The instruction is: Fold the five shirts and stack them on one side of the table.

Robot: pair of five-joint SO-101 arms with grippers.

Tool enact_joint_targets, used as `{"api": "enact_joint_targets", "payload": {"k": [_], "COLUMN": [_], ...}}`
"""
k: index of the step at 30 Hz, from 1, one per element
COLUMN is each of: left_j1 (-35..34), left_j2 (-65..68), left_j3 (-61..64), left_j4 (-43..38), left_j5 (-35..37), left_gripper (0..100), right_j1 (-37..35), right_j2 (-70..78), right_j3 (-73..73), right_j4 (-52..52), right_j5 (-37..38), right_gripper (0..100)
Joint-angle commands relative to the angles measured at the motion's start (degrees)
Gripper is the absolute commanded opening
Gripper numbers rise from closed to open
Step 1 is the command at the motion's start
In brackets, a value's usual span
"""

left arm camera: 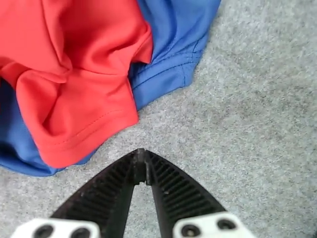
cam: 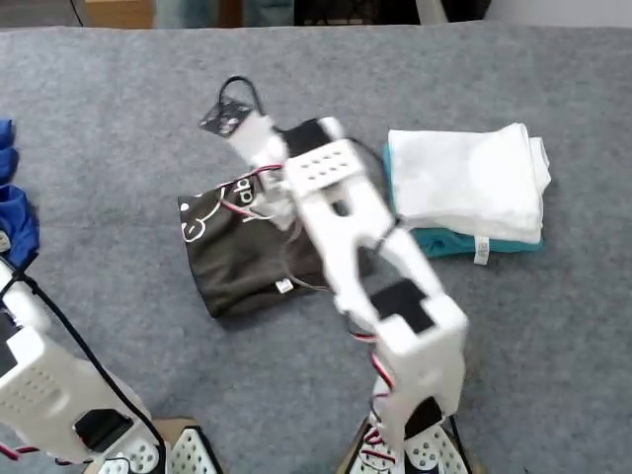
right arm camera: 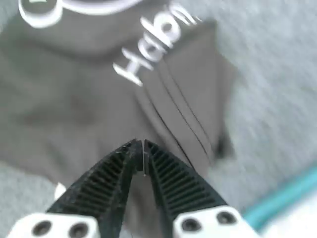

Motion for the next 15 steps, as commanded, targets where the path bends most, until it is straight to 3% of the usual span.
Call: {"api": "enact_joint_targets", "payload": {"k": [1, 6, 15], "left_j1": [-0.3, -0.6, -0.6], "left_j2": [-2.5, -2.5, -2.5], "left_j3": [-0.2, -0.1, -0.1], "left_j4": [-0.4, -0.4, -0.4], "left_j5": [0.1, -0.2, -0.2], "left_gripper": [3, 3, 3], "right_j1": [-3.0, -0.9, 13.5], "right_j2": [6.9, 18.1, 31.7], "right_j3": [-9.8, -22.9, -46.1], "right_j4": [-1.1, -1.1, -1.2], "right_j5": [-0.9, -0.9, -0.9], "right_gripper": [2.1, 2.1, 2.1]}}
